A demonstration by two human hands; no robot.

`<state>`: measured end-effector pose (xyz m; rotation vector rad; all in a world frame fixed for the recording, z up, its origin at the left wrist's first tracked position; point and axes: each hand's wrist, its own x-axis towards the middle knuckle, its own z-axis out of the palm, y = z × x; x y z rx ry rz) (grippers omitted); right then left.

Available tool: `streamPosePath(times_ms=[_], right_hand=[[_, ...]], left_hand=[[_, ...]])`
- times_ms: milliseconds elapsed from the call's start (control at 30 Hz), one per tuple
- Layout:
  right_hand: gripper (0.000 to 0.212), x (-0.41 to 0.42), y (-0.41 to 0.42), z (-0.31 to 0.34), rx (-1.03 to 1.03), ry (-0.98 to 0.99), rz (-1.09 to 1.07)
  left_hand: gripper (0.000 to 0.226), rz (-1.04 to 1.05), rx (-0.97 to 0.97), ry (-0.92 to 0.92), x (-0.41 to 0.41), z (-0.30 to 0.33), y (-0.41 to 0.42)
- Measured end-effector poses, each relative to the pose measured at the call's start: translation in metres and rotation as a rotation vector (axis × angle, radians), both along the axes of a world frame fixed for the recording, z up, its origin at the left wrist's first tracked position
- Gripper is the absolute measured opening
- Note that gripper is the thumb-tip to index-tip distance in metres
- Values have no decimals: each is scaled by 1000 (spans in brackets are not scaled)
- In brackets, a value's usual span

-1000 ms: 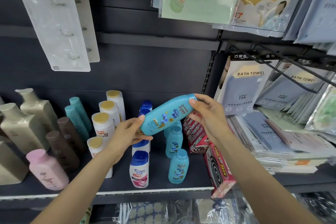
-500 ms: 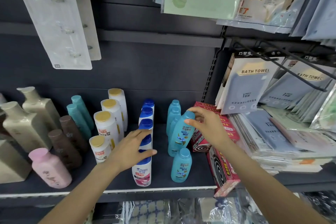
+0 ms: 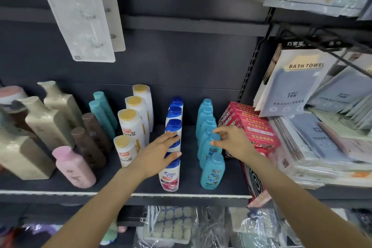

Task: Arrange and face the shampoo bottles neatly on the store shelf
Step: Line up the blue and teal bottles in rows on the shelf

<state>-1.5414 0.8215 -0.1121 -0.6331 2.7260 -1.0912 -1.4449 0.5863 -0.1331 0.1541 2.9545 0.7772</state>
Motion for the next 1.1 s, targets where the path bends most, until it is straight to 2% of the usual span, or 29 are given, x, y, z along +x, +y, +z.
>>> streamPosePath(times_ms=[167,467,633,767,867,1033,1100], right_hand=[[35,2,1,-6,63,-46,24],[33,5,-6,0,57,-127,30],[40,17,-5,4,9,-106,-104],[31,38,2,2,-40,-24,-183],[24,55,7,-3,-36,-35,-155],[39,64,11,-9,33,-60,-83],[38,64,10,-9,82,-19,-46]], left_hand=[[58,-1,11,0,0,-2,1],[59,1,-2,-10,3,2,3],[57,5,-32,24,7,5,6],[53,23,-17,103,14,6,7],[51,35,-26,156,22,6,7],[51,56,-106,132,32,2,10],[50,78,-93,100,34,2,12]])
